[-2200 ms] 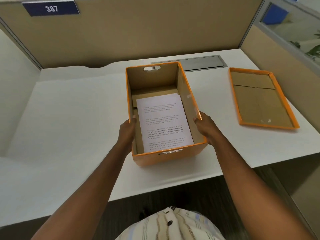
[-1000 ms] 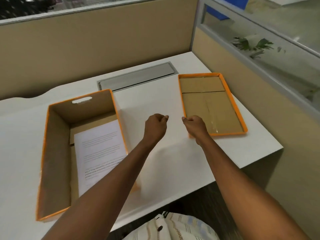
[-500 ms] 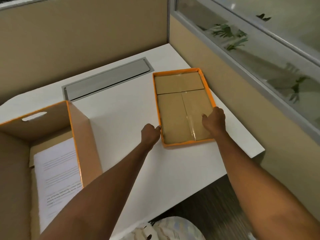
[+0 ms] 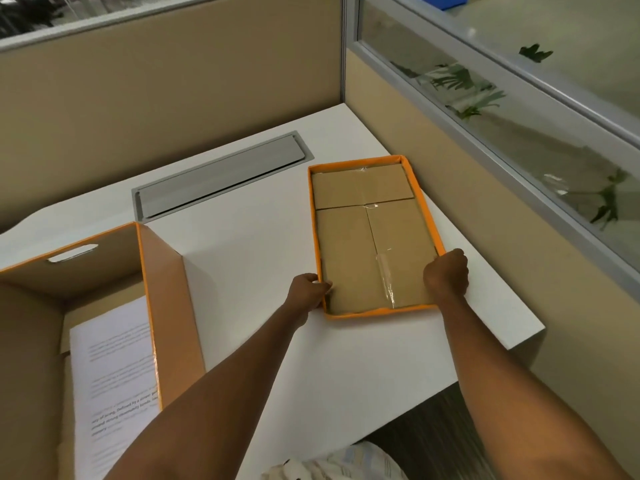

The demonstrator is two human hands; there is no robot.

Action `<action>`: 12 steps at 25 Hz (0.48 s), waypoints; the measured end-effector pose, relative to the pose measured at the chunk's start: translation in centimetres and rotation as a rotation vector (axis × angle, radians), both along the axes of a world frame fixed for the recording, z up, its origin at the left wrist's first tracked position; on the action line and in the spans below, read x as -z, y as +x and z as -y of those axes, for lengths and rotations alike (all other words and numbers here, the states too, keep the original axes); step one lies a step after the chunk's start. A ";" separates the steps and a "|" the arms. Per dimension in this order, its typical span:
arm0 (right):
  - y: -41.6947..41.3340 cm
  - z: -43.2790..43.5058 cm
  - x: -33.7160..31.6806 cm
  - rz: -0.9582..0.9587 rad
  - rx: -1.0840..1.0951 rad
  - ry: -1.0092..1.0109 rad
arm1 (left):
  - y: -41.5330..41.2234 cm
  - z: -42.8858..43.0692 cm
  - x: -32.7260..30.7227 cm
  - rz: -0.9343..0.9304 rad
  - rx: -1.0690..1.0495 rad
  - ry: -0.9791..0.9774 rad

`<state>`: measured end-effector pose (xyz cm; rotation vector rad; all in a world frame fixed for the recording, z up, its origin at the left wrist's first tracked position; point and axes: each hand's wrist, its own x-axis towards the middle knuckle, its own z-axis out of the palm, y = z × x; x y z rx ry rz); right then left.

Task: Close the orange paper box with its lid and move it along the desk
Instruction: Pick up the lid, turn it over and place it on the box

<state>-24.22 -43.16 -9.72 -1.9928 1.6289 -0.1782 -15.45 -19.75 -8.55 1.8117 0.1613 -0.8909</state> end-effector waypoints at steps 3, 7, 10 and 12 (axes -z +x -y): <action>0.4 -1.7 -0.7 0.016 0.035 0.068 | 0.2 -1.1 -0.9 0.038 0.023 0.075; 0.4 -4.1 -2.7 0.031 -0.057 0.136 | -0.1 -3.3 -1.7 0.147 -0.159 0.115; 0.3 -5.5 -6.1 0.095 -0.215 0.150 | -0.3 -5.5 -3.2 0.218 -0.240 0.080; 0.3 -6.2 -8.8 0.110 -0.363 0.177 | -0.3 -7.3 -4.4 0.289 -0.259 0.060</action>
